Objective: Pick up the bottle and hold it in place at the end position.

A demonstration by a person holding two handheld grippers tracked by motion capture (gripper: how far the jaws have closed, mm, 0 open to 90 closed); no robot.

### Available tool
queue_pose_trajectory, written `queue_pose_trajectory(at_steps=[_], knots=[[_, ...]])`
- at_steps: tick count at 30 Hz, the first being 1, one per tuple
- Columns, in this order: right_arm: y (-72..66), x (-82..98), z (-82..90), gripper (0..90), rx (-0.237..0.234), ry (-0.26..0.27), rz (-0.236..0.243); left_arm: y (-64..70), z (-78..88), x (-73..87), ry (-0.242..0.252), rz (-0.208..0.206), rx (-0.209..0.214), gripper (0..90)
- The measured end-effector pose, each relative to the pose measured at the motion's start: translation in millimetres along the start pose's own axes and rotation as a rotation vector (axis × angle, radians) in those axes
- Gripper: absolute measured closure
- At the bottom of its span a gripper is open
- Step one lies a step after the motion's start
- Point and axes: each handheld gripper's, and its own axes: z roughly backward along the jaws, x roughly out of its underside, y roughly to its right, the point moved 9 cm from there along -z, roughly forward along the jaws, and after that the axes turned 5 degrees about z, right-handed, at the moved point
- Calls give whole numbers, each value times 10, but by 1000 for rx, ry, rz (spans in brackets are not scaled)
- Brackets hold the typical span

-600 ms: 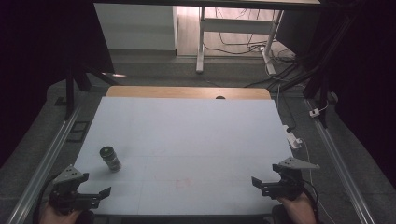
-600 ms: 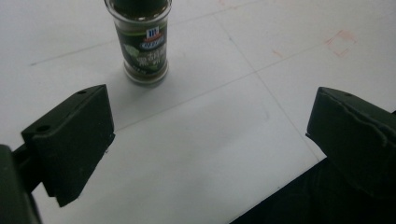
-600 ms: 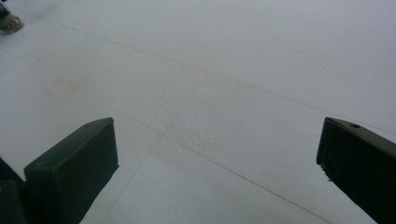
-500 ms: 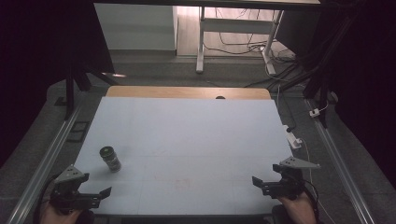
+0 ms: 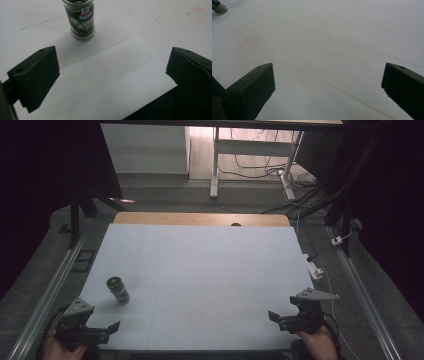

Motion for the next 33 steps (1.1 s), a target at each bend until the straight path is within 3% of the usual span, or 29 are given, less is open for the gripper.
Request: queue_pose_trajectory(at_steps=[11,18,33], knots=[[-21,7,-14,0,-7,-14,16,13,-3,1,-10,4,51,9],[-28,9,-21,0,-13,-18,19,-10,12,-12,-1,41,89,11],[-33,14,-28,0,-15,-25,22,10,-9,-90,38,8,109,14]])
